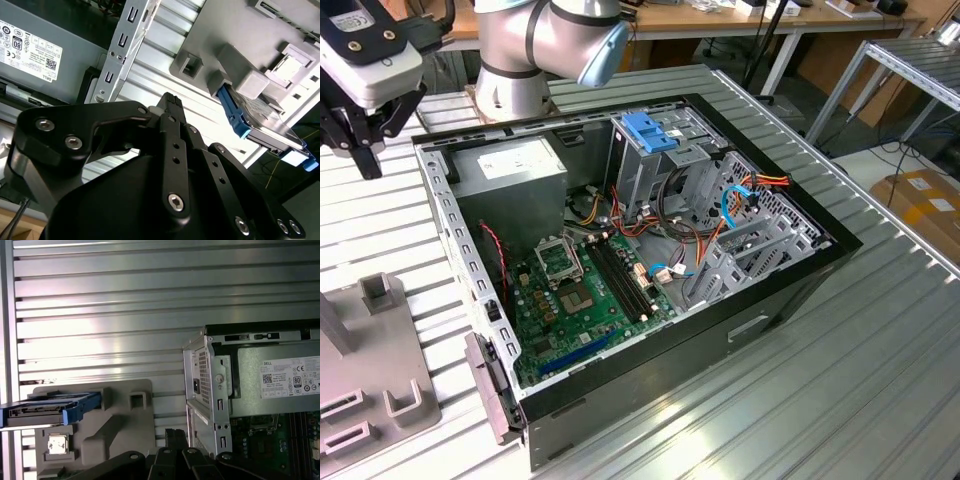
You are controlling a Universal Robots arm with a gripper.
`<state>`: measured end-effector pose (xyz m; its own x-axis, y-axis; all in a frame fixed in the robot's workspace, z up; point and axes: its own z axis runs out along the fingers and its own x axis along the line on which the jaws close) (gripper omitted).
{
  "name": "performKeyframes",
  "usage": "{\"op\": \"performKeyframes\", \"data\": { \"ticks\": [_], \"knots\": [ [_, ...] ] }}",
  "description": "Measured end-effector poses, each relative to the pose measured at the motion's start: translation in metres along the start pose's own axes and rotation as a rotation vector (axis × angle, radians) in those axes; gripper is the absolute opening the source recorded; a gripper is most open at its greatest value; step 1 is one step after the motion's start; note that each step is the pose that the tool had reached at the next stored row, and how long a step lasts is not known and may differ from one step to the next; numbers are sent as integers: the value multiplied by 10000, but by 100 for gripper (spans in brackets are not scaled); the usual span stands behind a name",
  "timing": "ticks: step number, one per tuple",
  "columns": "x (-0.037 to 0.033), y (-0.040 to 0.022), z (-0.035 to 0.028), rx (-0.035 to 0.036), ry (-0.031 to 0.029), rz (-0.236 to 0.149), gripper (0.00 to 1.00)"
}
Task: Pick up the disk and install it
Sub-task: 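Reach for the disk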
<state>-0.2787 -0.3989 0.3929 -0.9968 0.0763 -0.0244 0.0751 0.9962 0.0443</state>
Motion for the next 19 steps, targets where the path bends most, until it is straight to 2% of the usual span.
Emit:
{"op": "performKeyframes", "data": {
  "ticks": [11,19],
  "knots": [
    [18,-1,0,0,-1,-1,11],
    [79,-6,-2,0,0,0,11]
  ]
}}
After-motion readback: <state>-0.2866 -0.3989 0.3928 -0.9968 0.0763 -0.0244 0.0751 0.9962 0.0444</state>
